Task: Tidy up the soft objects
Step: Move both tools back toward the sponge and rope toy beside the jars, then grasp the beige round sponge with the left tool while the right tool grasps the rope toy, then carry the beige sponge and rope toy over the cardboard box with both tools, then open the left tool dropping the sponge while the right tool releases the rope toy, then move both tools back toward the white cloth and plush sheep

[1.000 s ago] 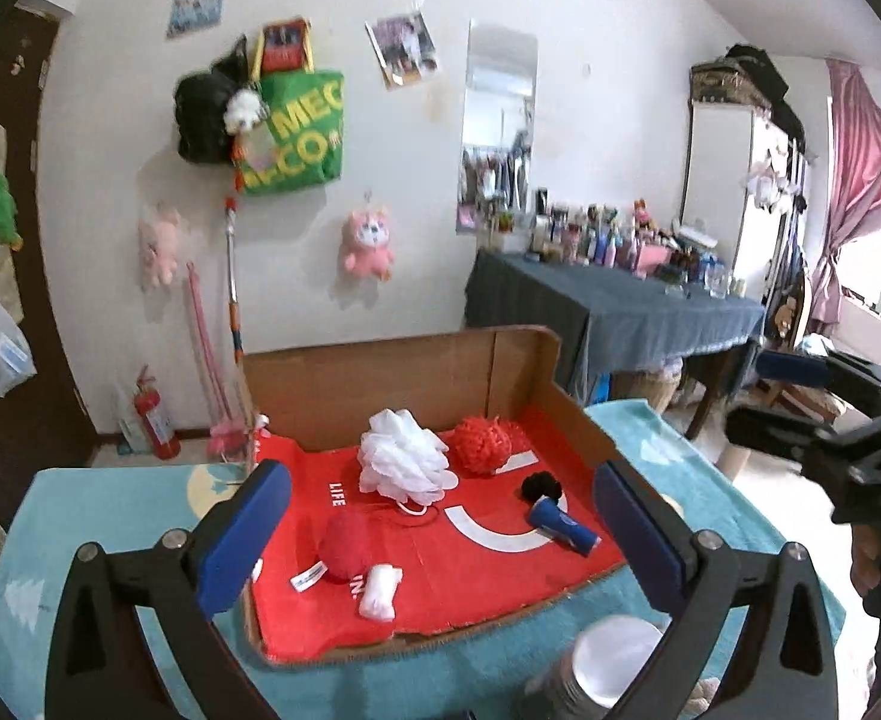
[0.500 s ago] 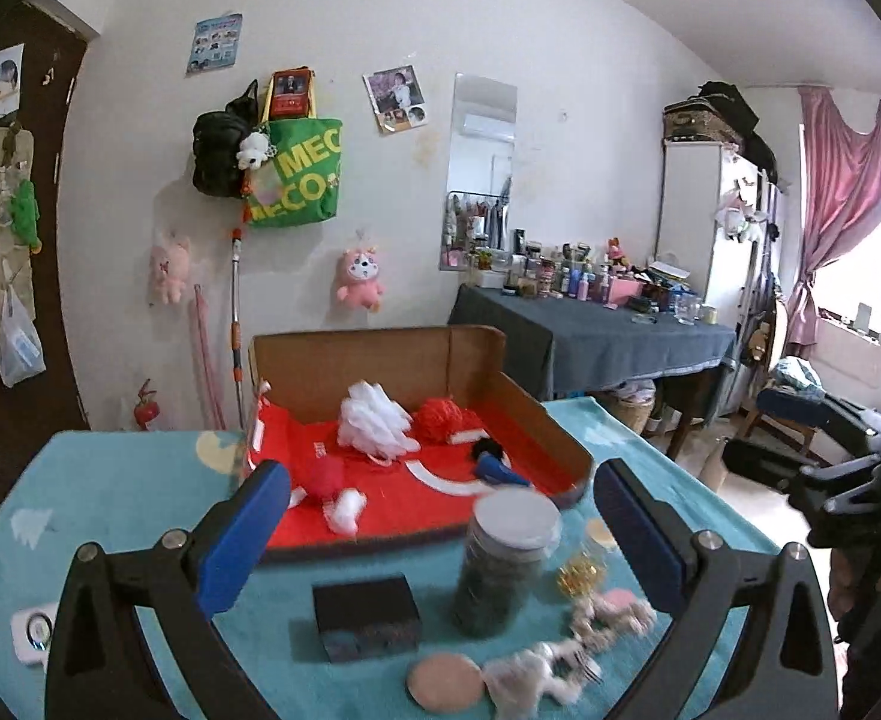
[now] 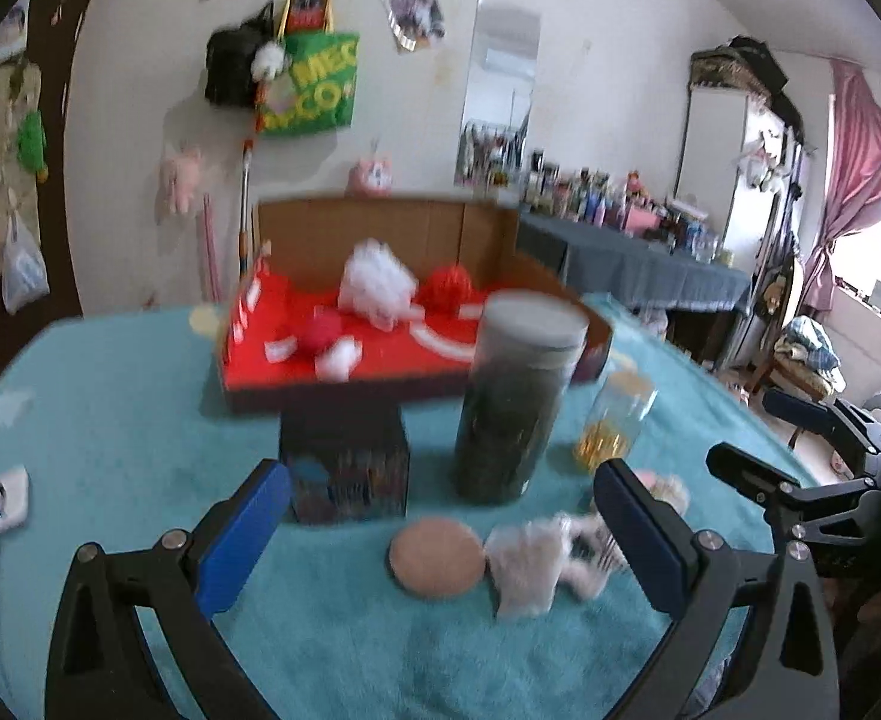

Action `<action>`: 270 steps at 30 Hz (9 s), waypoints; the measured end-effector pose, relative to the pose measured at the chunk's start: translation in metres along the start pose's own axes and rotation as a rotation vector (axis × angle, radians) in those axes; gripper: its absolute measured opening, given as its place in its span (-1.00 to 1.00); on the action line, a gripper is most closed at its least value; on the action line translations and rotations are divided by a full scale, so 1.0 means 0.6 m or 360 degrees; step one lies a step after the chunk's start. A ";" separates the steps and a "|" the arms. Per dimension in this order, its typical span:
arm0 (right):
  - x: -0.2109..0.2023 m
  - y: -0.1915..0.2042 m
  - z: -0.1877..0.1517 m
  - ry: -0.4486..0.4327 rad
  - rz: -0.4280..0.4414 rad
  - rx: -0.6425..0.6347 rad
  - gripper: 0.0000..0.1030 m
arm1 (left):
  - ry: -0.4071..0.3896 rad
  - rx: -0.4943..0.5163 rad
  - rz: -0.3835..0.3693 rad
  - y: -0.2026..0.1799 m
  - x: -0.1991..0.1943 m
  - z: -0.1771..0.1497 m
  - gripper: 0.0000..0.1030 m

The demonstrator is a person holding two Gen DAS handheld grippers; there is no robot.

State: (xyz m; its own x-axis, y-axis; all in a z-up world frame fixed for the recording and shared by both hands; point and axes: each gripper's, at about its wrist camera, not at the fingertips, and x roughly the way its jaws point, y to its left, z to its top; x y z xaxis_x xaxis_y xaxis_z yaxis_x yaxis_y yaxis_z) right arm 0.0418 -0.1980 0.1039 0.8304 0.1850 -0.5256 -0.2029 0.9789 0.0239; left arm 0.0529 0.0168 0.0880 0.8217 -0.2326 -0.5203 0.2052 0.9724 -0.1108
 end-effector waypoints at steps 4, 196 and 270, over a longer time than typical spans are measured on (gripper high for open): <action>0.032 0.005 -0.030 0.0087 0.0004 0.0020 0.90 | 0.0149 -0.0041 0.0003 0.014 0.038 -0.031 1.00; 0.518 -0.008 0.271 0.0883 0.0447 -0.0098 0.41 | 0.0855 0.0180 -0.0053 0.105 0.406 0.253 0.49; 0.099 -0.029 -0.077 0.0349 0.0218 0.0302 0.89 | 0.0517 0.0104 -0.0099 -0.030 0.109 -0.073 1.00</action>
State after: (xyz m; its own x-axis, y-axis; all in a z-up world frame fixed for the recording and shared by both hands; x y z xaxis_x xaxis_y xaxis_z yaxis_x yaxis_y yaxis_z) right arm 0.0705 -0.2080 0.0330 0.6661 0.3135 -0.6768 -0.1878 0.9486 0.2546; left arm 0.0800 -0.0150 0.0190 0.5964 -0.2643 -0.7580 0.2922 0.9509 -0.1016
